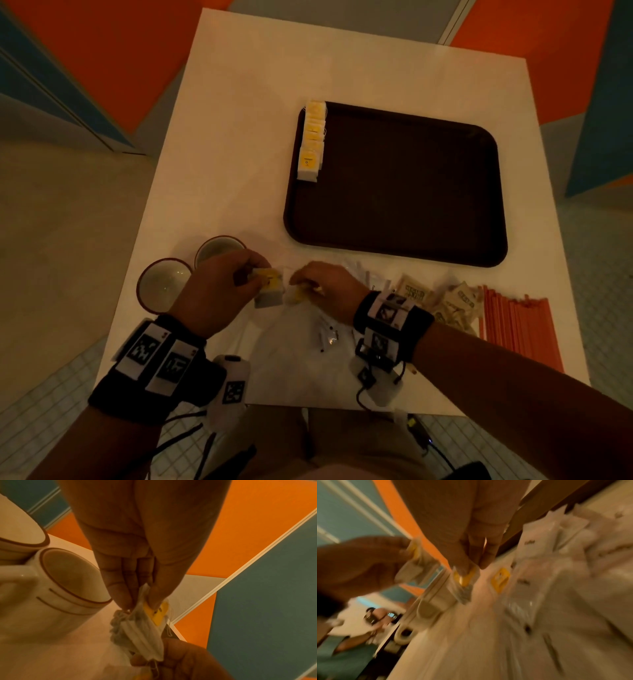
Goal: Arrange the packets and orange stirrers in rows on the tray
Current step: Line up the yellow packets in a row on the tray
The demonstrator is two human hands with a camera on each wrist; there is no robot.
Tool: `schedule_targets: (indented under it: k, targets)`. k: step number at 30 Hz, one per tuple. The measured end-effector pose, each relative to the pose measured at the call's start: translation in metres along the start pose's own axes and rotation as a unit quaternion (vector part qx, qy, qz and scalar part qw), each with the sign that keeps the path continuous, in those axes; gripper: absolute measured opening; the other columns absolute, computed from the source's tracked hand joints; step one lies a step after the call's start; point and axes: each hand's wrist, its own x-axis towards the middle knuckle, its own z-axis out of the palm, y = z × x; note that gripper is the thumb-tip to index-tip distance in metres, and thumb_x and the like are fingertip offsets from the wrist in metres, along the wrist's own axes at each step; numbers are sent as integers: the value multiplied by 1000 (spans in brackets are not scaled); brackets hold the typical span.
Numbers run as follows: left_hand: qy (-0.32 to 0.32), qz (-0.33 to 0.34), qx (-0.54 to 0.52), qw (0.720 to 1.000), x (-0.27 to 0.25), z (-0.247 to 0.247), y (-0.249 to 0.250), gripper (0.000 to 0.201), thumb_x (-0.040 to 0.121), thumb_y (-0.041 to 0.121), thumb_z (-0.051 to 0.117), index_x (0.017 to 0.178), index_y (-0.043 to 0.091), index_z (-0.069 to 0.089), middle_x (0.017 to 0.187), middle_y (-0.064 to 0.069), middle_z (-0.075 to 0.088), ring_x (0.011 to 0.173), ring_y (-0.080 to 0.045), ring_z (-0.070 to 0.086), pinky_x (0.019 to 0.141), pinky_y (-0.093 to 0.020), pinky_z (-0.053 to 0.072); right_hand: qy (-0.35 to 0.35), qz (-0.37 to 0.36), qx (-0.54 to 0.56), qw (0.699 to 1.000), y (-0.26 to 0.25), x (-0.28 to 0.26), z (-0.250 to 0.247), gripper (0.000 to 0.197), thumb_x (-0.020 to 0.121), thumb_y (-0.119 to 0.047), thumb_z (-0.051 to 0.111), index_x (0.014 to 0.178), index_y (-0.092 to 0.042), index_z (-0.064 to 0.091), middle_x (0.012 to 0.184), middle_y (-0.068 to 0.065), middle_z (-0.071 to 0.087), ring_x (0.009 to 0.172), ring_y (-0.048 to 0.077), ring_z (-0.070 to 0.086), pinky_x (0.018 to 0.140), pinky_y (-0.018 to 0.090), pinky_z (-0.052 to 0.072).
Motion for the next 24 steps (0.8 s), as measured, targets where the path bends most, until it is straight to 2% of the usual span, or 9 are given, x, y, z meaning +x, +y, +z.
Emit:
schedule_targets:
  k: [3,6,8,12,14,16,19,22,24]
  targets:
    - [-6,-6,-3,1000,2,1,-2,13,83,13,63,87,25,62,79,13,57,74,0,54,61,-7,37,-35,48,-76,995,8,17,-19,23,88,-13,54,109,-7,63,114,12,58,107,25,52,86,22,35]
    - [-10,5,7,1000,4,4,-2,10,83,15,64,88,25,64,78,14,56,74,-3,54,64,-12,37,-90,58,-187,977,11,27,-20,22,84,-24,62,104,-16,64,120,7,49,112,26,43,91,33,36]
    - [-14,7,16,1000,6,5,-3,11,83,14,63,91,21,65,79,12,57,75,-3,53,66,-13,39,-124,69,-253,957,8,29,-16,20,80,-31,64,99,-25,63,120,2,46,112,26,36,90,40,32]
    - [-17,3,-6,1000,10,8,-3,15,82,12,63,94,20,65,86,5,62,81,-10,58,70,-18,45,-143,51,-278,949,7,35,-13,21,81,-27,61,103,-24,61,116,3,49,111,25,39,93,41,29]
    - [-11,-8,-27,1000,11,9,-3,18,82,10,63,95,22,60,82,5,61,77,-10,58,66,-16,43,-124,43,-240,962,9,37,-14,19,83,-24,60,102,-21,60,113,4,52,108,22,45,95,39,30]
    - [-14,-4,-47,999,13,9,-2,19,83,6,60,88,23,52,74,5,57,69,-15,57,60,-20,42,-89,43,-167,981,12,37,-17,14,83,-21,62,97,-16,61,109,5,54,102,21,50,92,34,37]
    - [-21,15,-66,998,19,11,-3,28,85,3,52,71,27,54,73,0,59,71,-19,57,67,-35,46,8,65,-17,998,17,29,-29,14,79,-19,68,91,-14,64,108,7,58,97,21,55,82,25,43]
    - [-2,3,-74,997,26,15,-5,26,83,-5,54,80,16,68,93,-9,68,89,-25,63,84,-44,51,111,112,163,974,17,15,-45,14,76,-15,71,75,-25,60,101,6,66,90,19,60,77,28,49]
    - [18,5,-74,997,30,19,-5,23,82,-6,55,88,10,70,101,-16,68,95,-30,63,86,-50,51,156,135,278,938,17,6,-52,17,74,-11,73,73,-22,61,94,9,67,81,17,60,77,31,52]
